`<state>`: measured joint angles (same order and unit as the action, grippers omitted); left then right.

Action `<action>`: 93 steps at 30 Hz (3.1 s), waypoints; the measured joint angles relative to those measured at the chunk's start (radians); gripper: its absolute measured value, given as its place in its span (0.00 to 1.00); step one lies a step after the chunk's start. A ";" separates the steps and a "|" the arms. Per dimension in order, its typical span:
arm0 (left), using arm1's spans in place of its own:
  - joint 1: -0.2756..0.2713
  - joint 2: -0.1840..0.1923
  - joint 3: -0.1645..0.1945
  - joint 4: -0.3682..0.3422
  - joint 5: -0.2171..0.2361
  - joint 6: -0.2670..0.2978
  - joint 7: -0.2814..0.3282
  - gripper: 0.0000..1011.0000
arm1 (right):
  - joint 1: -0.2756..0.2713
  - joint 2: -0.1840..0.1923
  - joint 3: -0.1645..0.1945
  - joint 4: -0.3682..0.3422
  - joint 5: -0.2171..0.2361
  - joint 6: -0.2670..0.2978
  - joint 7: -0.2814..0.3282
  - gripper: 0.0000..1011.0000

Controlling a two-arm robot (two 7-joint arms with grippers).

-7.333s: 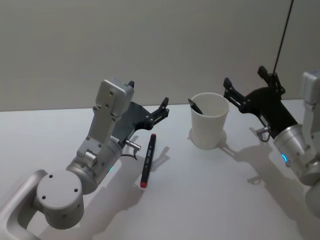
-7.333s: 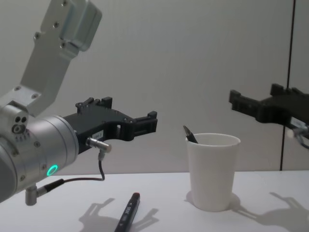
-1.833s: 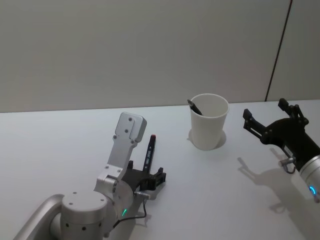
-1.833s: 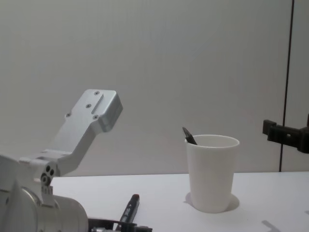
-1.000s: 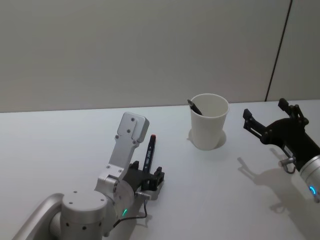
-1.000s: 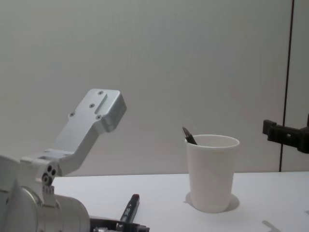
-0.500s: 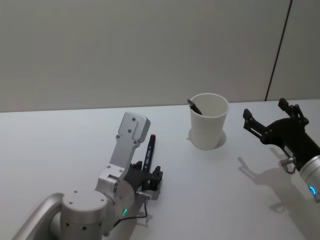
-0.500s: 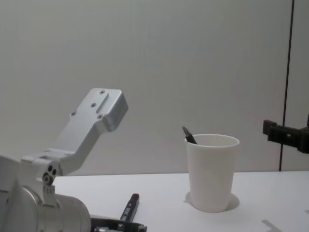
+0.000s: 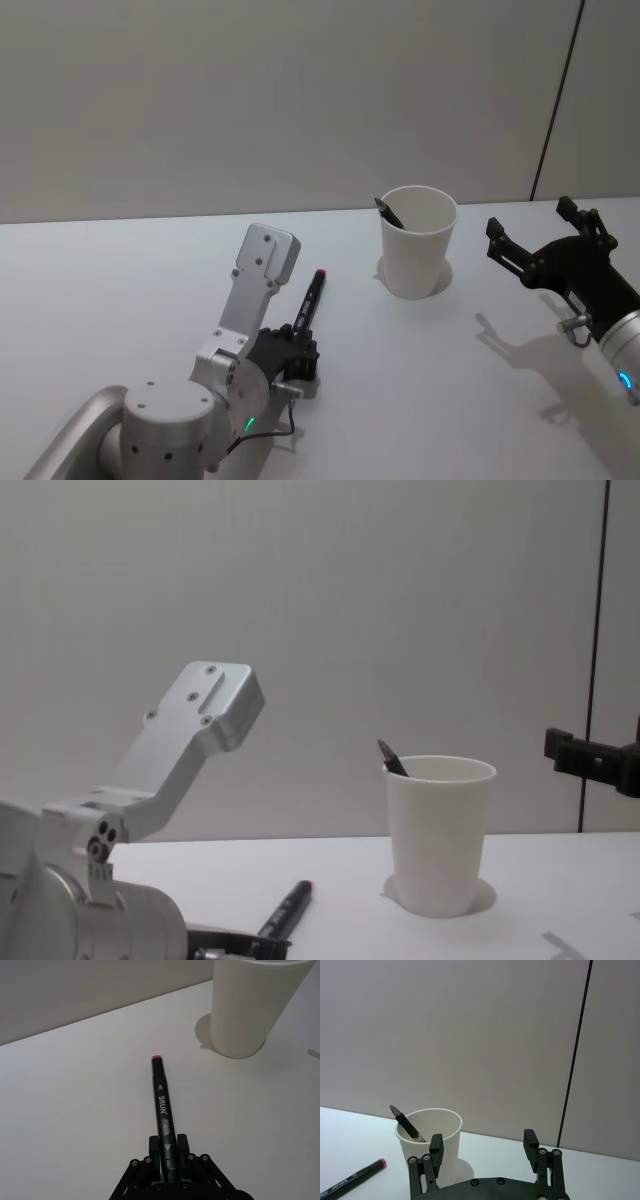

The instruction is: Place the pen into the pen holder.

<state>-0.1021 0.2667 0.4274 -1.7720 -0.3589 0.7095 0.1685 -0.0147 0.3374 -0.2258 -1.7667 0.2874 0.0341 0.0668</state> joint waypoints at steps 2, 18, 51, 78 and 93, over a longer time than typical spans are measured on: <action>0.001 -0.001 -0.001 0.000 -0.001 -0.002 0.003 0.20 | 0.000 0.000 0.000 0.000 0.000 0.000 0.000 0.99; 0.009 -0.005 -0.010 -0.002 -0.012 -0.020 0.021 0.18 | 0.000 0.000 0.000 0.000 0.000 0.000 0.000 0.99; 0.056 0.043 -0.057 -0.047 0.060 -0.383 0.006 0.18 | 0.000 0.000 0.000 0.000 0.000 0.000 0.000 0.99; 0.042 0.079 -0.096 -0.022 0.069 -0.740 -0.248 0.18 | 0.000 0.000 0.000 0.000 0.000 0.000 0.000 0.99; 0.007 0.076 -0.091 0.022 0.044 -0.805 -0.480 0.18 | 0.000 0.000 0.000 0.000 0.000 0.000 0.000 0.99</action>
<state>-0.0947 0.3432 0.3366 -1.7500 -0.3153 -0.0958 -0.3118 -0.0146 0.3375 -0.2258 -1.7667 0.2874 0.0341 0.0667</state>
